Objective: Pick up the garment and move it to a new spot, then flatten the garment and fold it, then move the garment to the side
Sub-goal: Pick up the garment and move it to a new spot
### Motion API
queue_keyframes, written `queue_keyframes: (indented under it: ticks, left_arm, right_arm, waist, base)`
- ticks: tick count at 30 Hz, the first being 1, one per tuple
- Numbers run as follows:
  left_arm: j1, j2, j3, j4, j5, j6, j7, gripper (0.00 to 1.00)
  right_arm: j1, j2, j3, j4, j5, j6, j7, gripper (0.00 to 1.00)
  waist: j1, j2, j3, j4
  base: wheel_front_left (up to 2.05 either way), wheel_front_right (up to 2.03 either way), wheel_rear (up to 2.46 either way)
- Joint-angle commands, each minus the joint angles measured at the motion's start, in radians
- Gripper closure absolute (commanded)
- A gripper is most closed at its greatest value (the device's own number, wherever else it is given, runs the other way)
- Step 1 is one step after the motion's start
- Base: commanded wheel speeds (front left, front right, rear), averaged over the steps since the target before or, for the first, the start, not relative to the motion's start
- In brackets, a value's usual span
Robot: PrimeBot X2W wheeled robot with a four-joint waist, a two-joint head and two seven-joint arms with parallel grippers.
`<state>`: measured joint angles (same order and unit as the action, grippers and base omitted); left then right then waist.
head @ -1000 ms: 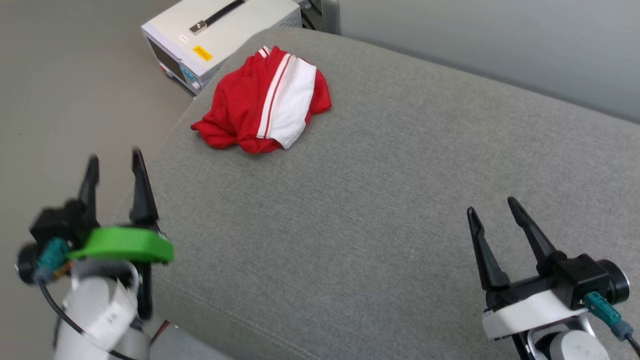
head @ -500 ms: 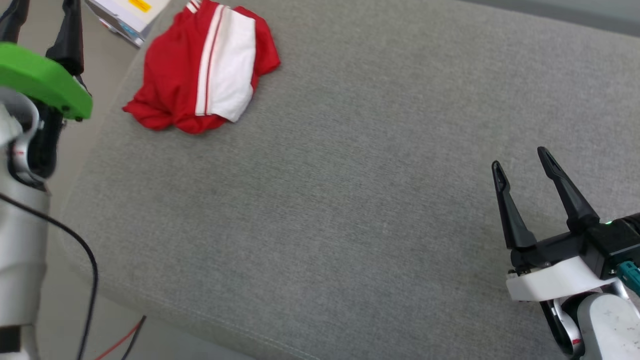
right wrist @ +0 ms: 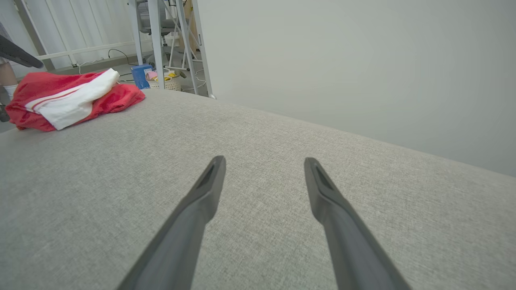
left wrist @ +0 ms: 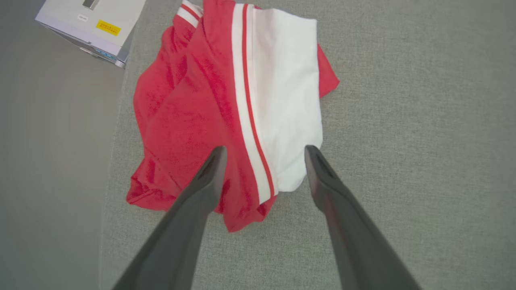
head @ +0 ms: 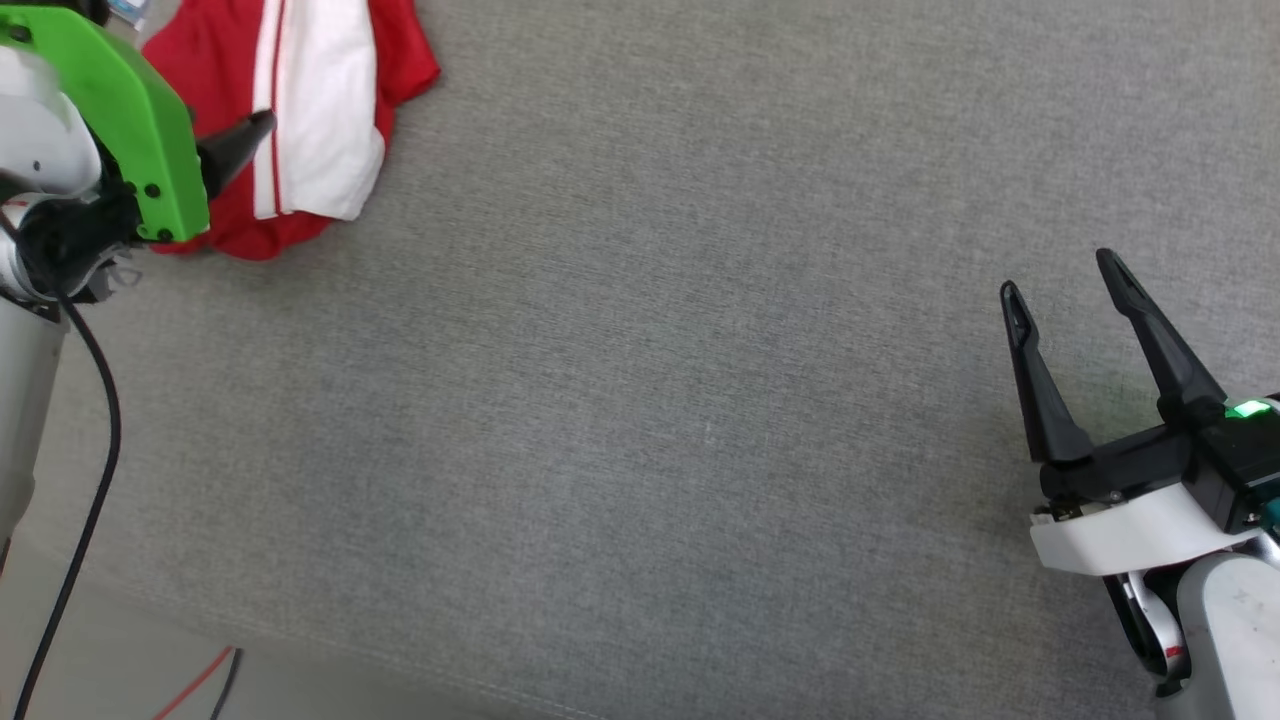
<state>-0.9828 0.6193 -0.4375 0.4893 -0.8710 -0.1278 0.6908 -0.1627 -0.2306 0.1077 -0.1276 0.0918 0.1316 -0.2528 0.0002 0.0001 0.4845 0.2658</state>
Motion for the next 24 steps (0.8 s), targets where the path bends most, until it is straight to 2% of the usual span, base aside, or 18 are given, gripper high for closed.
queue_keyframes:
  ticks: [1,6,12,13,14,18,24]
  left_arm:
    - [-0.022,0.004,-0.017,0.014,-0.015,-0.003,0.015,0.00]
    - [-0.028,0.001,-0.096,0.119,-0.012,-0.003,0.065,0.00]
    - [0.002,-0.048,-0.160,0.254,-0.030,-0.003,0.075,0.00]
    - [0.008,-0.054,-0.171,0.268,-0.037,-0.003,0.071,0.91]
    - [0.011,-0.057,-0.181,0.273,-0.042,-0.003,0.068,1.00]
    - [0.002,-0.043,-0.208,0.263,-0.067,-0.003,0.011,1.00]
    - [-0.029,0.037,-0.261,0.140,-0.082,-0.003,-0.115,1.00]
  right_arm:
    - [-0.021,-0.006,-0.004,-0.007,-0.005,-0.001,-0.009,0.00]
    - [-0.035,-0.011,-0.001,-0.004,-0.005,-0.001,-0.009,0.00]
    - [-0.042,-0.005,-0.001,0.005,-0.003,-0.001,-0.009,0.00]
    - [-0.042,-0.004,0.000,0.007,-0.002,-0.001,-0.009,0.00]
    - [-0.041,-0.003,0.000,0.010,-0.002,-0.001,-0.009,0.00]
    - [-0.036,0.006,-0.002,0.017,0.002,-0.001,-0.009,0.00]
    - [-0.018,0.034,-0.010,0.025,0.013,-0.001,-0.009,0.00]
  waist:
    - [-0.0002,-0.0001,0.039,-0.028]
    - [-0.0002,-0.0001,0.074,-0.045]
    - [-0.0002,-0.0001,0.085,-0.054]
    - [-0.0002,-0.0001,0.082,-0.055]
    - [-0.0002,-0.0001,0.078,-0.054]
    - [-0.0002,-0.0001,0.048,-0.048]
    - [-0.0002,-0.0001,-0.041,-0.039]
  base:
    - [0.00,0.00,0.00]
    - [0.00,0.00,0.00]
    - [0.00,0.00,0.00]
    - [0.00,0.00,0.00]
    - [0.00,0.00,0.00]
    - [0.00,0.00,0.00]
    - [0.00,0.00,0.00]
